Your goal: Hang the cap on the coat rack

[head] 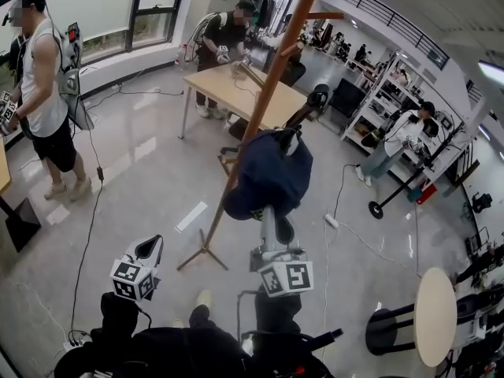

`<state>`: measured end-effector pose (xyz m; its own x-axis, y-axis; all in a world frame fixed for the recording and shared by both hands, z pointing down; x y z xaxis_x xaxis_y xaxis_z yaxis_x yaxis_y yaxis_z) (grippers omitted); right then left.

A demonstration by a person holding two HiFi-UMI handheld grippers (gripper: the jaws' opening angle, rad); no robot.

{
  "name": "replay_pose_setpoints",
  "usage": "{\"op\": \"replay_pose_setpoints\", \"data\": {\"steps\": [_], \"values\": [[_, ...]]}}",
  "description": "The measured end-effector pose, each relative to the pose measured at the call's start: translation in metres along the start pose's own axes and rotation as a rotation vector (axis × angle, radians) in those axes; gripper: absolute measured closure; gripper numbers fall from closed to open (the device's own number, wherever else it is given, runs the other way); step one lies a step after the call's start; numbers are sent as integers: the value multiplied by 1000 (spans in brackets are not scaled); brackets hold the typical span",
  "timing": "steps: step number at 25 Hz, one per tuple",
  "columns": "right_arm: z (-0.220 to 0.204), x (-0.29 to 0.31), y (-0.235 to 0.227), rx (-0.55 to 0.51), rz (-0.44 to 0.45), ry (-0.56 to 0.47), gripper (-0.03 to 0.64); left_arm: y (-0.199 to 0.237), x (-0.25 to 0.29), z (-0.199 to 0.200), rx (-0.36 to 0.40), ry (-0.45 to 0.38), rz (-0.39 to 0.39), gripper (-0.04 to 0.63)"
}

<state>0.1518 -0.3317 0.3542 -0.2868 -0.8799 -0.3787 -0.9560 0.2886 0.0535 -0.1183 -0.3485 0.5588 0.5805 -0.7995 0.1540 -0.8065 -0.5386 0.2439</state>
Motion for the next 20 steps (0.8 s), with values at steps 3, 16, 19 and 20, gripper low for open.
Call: {"op": "replay_pose_setpoints", "data": {"steps": [3,16,19,20], "values": [[19,9,-4,-22,3,-30,607,-3,0,1,-2,4,-5,595],[60,55,-9,-74,34,-91,607,2,-1,2,-7,1,-2,594],[71,61,-12,-73,38,-114,607,0,-4,3,-6,-2,1,595],[74,63,-12,-72,39,-122,607,0,-5,3,-7,-3,3,595]]}}
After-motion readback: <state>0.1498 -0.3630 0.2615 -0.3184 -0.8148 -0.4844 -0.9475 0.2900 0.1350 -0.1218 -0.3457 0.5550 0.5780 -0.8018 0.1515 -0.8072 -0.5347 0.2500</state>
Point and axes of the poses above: the fingertips, and each gripper's own axes: x forward along the fingers, y to its left, z out of its top, the point moved 4 cm from there along -x, backward along the fingers, and after that the axes turned 1 degree about -x, right-handed, at the moved point
